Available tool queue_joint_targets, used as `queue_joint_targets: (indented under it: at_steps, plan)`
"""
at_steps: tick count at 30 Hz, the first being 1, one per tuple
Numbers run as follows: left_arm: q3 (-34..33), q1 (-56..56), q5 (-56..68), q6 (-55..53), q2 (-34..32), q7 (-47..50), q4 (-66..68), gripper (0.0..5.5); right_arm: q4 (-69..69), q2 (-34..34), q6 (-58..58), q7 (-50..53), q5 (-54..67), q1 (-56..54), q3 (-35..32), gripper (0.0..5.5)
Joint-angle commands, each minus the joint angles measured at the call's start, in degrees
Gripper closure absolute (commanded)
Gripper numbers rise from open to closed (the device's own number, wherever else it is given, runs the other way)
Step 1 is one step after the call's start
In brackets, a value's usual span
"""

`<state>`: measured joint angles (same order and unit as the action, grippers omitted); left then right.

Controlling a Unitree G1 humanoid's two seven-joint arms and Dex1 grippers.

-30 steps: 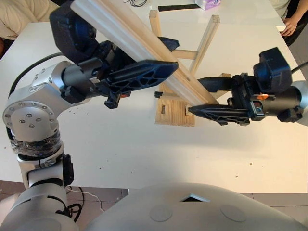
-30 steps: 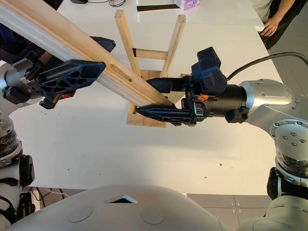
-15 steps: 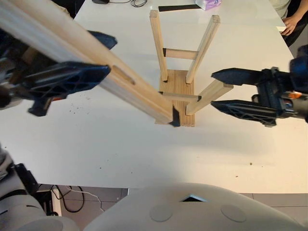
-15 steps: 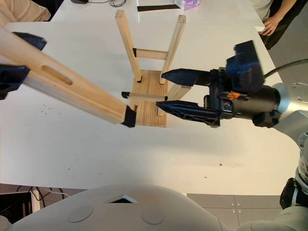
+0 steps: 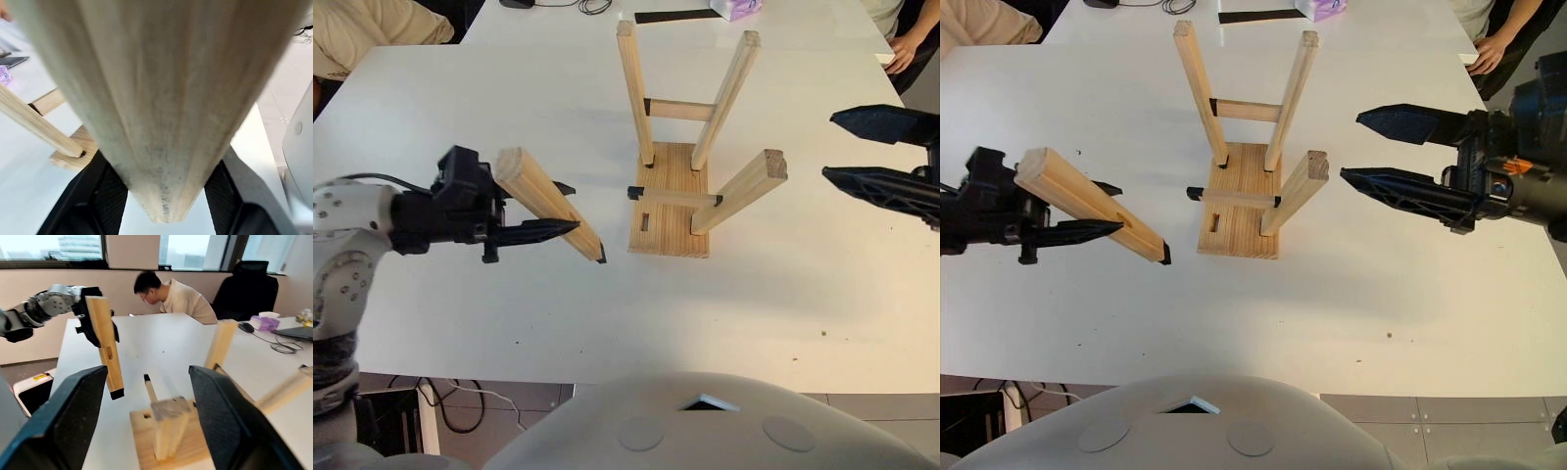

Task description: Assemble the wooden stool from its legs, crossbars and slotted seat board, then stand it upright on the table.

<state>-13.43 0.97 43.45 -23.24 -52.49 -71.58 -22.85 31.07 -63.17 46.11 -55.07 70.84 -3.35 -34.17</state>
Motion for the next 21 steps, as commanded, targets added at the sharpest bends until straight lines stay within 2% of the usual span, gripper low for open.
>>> queue_joint_targets:
  at_steps: [1, 5, 21]
  plan:
    - [3.4, 1.3, -8.3, 12.7, 6.3, -1.0, 8.7, 3.43, -1.5, -0.2, -1.9, -1.9, -4.1, -0.3, 0.4, 2.45]
    - [2.5, 3.4, -11.0, 20.9, 9.7, -1.1, 15.4, 3.43, -0.7, 0.9, -2.2, -2.6, -5.9, 1.5, -0.1, 2.45]
    - [8.6, 11.3, -12.9, 30.5, 19.5, -4.2, 24.0, 3.43, -2.8, 2.4, -3.0, -3.5, -8.4, -1.0, 4.7, 2.45]
